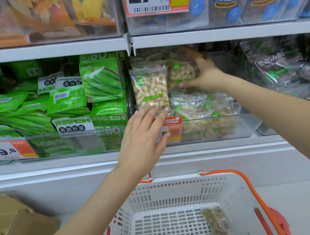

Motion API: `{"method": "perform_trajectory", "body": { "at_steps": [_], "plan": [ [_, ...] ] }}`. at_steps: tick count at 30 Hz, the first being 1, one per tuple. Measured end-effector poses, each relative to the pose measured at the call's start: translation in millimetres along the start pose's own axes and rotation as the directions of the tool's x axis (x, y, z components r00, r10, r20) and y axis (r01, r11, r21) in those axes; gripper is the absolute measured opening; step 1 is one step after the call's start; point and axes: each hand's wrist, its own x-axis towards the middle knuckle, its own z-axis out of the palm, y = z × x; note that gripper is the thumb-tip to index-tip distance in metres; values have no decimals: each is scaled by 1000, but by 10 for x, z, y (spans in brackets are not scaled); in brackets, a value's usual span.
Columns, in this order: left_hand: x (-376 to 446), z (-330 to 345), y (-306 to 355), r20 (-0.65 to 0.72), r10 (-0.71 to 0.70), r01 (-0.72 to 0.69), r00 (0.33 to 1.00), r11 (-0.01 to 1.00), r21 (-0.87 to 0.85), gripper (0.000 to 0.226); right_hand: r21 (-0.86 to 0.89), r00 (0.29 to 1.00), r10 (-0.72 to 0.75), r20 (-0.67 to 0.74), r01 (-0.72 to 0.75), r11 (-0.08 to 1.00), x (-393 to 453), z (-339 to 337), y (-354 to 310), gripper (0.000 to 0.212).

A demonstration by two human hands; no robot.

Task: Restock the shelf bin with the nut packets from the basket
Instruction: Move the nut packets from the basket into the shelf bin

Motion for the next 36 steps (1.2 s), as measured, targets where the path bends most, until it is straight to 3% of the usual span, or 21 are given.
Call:
{"method": "perform_trajectory", "body": {
  "at_steps": [7,11,15,18,21,23,25,27,31,34,36],
  "plan": [
    [-152,-136,7,-57,80,-80,995,997,-5,50,83,993,-9,-116,19,996,-626,-173,132,102],
    [-276,-163,55,-98,137,-139,986,990,-11,43,108,975,-63,-214,88,990,-1130,-214,142,81],
    [-456,-59,285,-120,148,-157,982,986,-65,37,44,928,-211,-306,235,971,-1725,-98,123,61],
    [-695,170,455,-3,102,-101,995,979,-175,37,49,956,-199,-214,214,976,-2153,168,235,58],
    [-1019,472,546,288,82,-23,954,979,-202,39,99,999,-30,-17,32,995,-2588,568,488,55],
    [-1277,676,581,546,17,100,837,978,-184,42,77,977,85,198,-102,992,-2824,856,698,54],
    [-1569,904,624,704,-68,237,707,961,-145,45,-7,885,190,426,-207,978,-3036,1139,905,55],
    [-1871,1147,690,818,-149,396,555,912,-103,47,-101,779,310,545,-306,947,-3234,1417,1112,56],
    [-2432,1606,898,964,-194,740,181,673,-3,52,-273,564,546,619,-497,823,-3650,1900,1387,60],
    [-2707,1910,1112,980,-192,867,54,496,50,61,-375,392,720,572,-656,655,-4021,2247,1520,80],
    [-2733,2080,1248,983,-186,926,-2,370,72,51,-251,322,720,615,-786,565,-4222,2455,1580,108]
  ]
}}
